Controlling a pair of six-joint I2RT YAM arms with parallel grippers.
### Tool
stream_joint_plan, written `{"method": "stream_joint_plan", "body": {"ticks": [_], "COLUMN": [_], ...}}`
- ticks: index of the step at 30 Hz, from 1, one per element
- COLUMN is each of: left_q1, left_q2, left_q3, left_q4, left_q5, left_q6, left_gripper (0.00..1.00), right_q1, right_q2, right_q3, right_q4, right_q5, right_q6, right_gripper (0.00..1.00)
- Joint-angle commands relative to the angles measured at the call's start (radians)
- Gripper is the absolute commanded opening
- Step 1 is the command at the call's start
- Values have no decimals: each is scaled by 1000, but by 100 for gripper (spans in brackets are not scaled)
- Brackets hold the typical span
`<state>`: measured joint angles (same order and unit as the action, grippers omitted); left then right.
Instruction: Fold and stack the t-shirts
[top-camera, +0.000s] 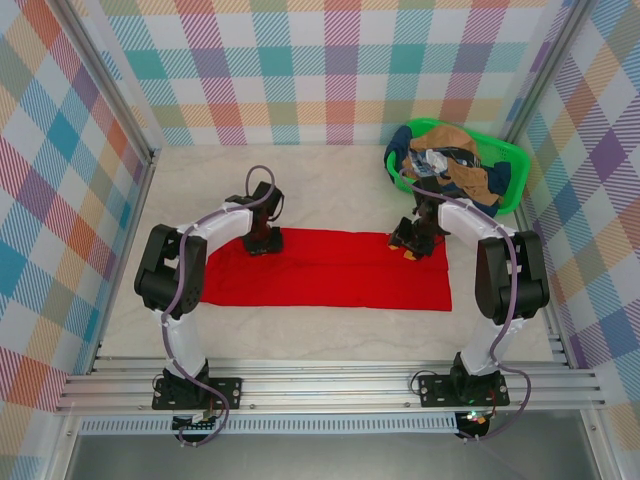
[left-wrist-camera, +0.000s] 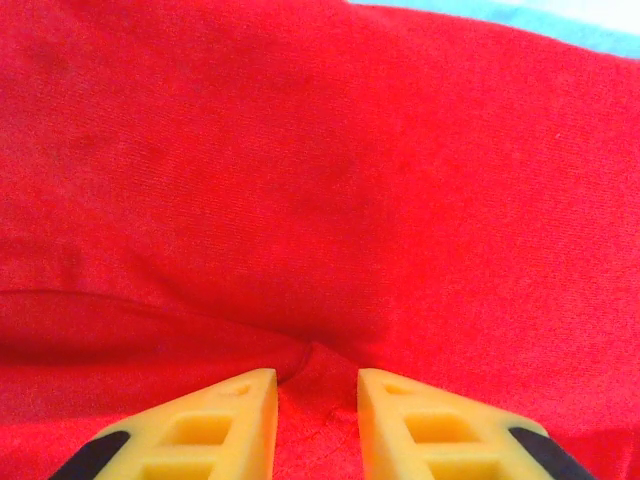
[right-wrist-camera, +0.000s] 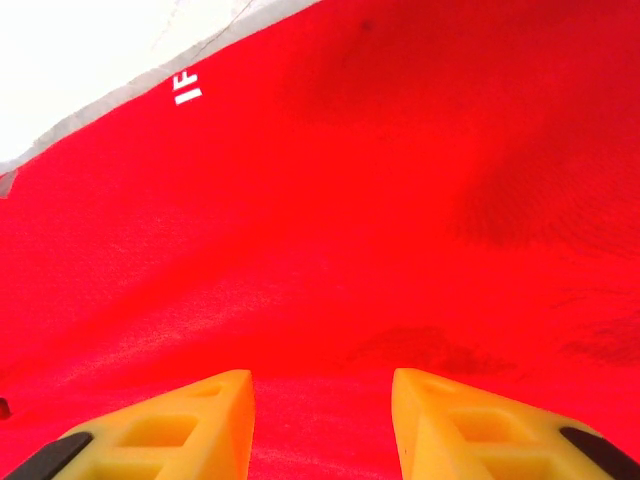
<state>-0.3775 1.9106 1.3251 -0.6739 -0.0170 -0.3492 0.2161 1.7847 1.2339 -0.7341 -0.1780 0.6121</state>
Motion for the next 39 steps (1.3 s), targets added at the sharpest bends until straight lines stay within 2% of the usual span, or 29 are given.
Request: {"method": "stream_joint_plan", "body": {"ticks": [1, 9, 13, 21, 25, 31, 39], "left_q1": [-11, -19, -26, -52, -73, -123, -173], "left_q2": [19, -12, -50, -166, -214, -244, -243], "left_q3": [22, 10, 8, -60, -131, -231, -269], "left_q4": [-8, -20, -45, -126, -138, -111, -117], "left_q5": [-5, -9, -14, -15, 47, 96, 125], "left_q6": [6, 6, -14, -171, -279, -413, -558], "left_gripper": [23, 6, 2, 0, 0, 0, 0], "right_q1": [5, 5, 5, 5, 5, 5, 5], "right_q2": [-16, -23, -22, -25, -18, -13, -21], "right_q3": [-14, -22, -22, -13, -7, 0, -17], "right_q4": [-2, 1, 3, 1, 1, 1, 5], "right_q5": [-21, -21, -21, -21, -26, -29, -29], "right_q6": [-3, 1, 2, -2, -4, -9, -5], "right_gripper": [40, 40, 40, 40, 40, 40, 40]}}
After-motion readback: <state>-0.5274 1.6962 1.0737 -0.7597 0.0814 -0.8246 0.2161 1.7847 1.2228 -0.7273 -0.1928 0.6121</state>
